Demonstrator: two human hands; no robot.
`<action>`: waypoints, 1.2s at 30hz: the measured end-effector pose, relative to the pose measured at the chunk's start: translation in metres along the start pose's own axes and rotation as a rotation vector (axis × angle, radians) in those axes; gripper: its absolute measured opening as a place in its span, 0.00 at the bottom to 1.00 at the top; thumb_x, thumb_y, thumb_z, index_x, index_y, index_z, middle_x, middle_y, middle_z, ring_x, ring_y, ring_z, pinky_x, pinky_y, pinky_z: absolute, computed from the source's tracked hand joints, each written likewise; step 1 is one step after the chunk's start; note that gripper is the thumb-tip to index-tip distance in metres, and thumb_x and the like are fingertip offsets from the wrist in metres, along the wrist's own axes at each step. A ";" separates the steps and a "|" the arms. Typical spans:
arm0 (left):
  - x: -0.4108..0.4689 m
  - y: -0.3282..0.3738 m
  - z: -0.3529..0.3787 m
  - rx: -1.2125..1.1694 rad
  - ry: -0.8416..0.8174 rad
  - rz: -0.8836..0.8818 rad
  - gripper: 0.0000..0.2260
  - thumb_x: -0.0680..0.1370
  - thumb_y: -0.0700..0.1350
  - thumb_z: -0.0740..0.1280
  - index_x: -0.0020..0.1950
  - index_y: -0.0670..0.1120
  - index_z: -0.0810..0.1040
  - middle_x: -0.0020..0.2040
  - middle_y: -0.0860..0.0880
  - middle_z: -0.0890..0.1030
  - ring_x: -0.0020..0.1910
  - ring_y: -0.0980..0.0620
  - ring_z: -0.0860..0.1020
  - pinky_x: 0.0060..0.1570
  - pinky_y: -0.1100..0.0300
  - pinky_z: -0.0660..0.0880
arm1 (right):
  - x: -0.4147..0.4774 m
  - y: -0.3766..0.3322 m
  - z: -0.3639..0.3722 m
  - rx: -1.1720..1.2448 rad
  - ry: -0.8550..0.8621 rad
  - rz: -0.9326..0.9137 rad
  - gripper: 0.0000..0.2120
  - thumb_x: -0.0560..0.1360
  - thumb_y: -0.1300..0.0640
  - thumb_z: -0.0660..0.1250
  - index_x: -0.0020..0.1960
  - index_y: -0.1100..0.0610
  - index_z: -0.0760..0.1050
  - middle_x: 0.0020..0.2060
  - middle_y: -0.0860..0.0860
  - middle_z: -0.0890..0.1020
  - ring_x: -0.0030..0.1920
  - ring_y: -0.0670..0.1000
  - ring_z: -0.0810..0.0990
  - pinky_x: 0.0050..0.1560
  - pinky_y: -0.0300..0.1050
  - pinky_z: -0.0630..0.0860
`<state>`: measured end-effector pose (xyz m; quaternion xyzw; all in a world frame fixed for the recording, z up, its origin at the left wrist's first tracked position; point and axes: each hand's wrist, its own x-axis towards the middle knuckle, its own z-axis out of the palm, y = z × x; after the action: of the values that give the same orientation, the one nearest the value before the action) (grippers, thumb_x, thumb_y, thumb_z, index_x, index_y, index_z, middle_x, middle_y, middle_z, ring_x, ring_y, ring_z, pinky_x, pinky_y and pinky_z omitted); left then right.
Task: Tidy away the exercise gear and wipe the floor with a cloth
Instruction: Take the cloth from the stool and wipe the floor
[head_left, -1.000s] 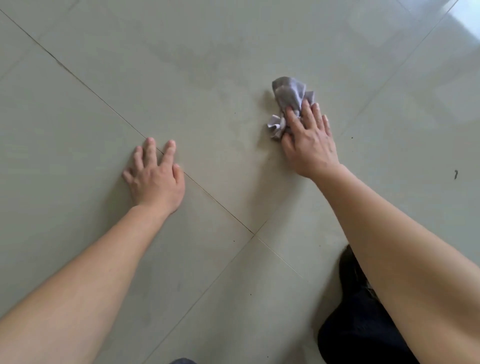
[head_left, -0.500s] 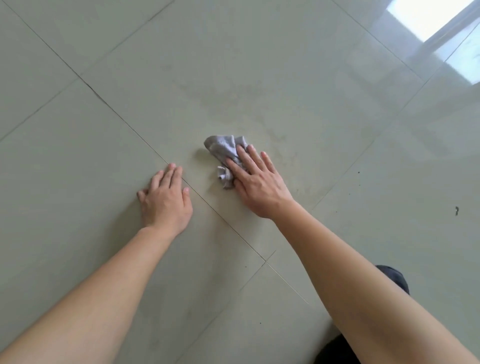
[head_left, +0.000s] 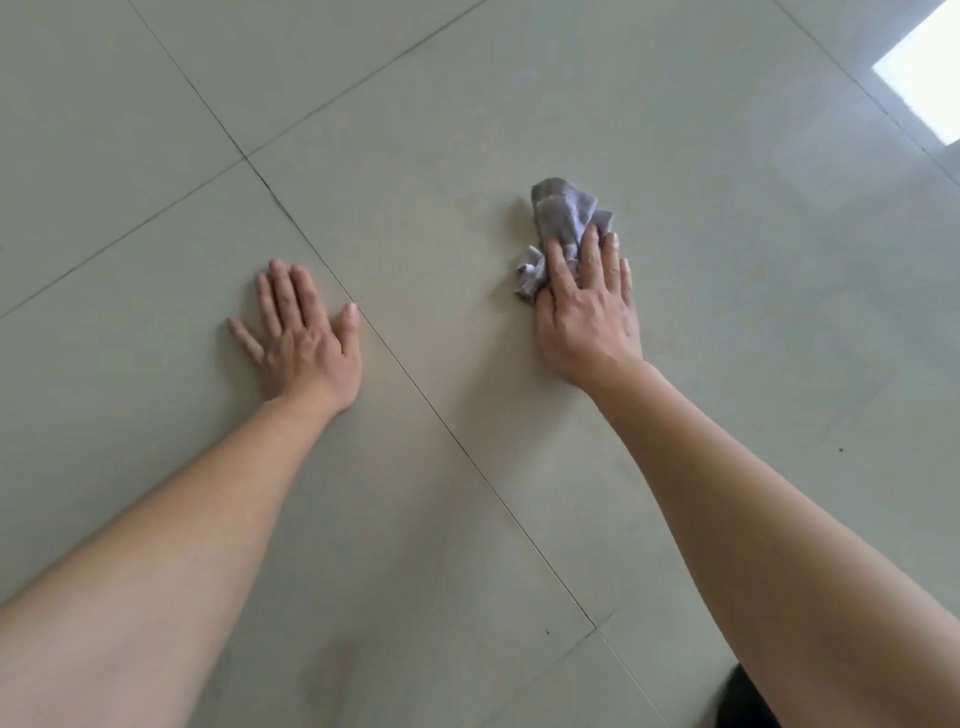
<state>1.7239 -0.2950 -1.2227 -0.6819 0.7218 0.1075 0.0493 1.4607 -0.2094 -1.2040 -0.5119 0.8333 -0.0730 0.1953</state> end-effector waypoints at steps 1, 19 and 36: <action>-0.001 -0.001 0.003 0.001 0.026 0.010 0.31 0.83 0.59 0.47 0.81 0.43 0.47 0.81 0.46 0.45 0.80 0.48 0.43 0.74 0.36 0.41 | -0.001 -0.015 0.008 -0.009 -0.005 -0.081 0.27 0.84 0.48 0.49 0.82 0.49 0.51 0.81 0.58 0.46 0.81 0.58 0.40 0.79 0.52 0.38; -0.001 -0.003 0.006 0.013 0.097 0.027 0.32 0.81 0.60 0.44 0.80 0.43 0.52 0.81 0.45 0.50 0.80 0.46 0.49 0.73 0.35 0.47 | 0.093 -0.034 -0.009 0.014 0.074 0.079 0.28 0.82 0.49 0.53 0.81 0.51 0.55 0.81 0.60 0.49 0.81 0.61 0.44 0.79 0.55 0.43; -0.001 -0.004 0.008 0.004 0.131 0.037 0.31 0.81 0.59 0.46 0.80 0.44 0.52 0.81 0.45 0.50 0.80 0.47 0.48 0.73 0.34 0.46 | 0.142 -0.050 -0.027 -0.167 -0.071 -0.184 0.29 0.83 0.45 0.49 0.82 0.48 0.51 0.82 0.55 0.47 0.81 0.58 0.42 0.80 0.56 0.40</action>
<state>1.7275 -0.2927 -1.2304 -0.6738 0.7363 0.0621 0.0014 1.4342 -0.3604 -1.1988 -0.6029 0.7787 -0.0030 0.1739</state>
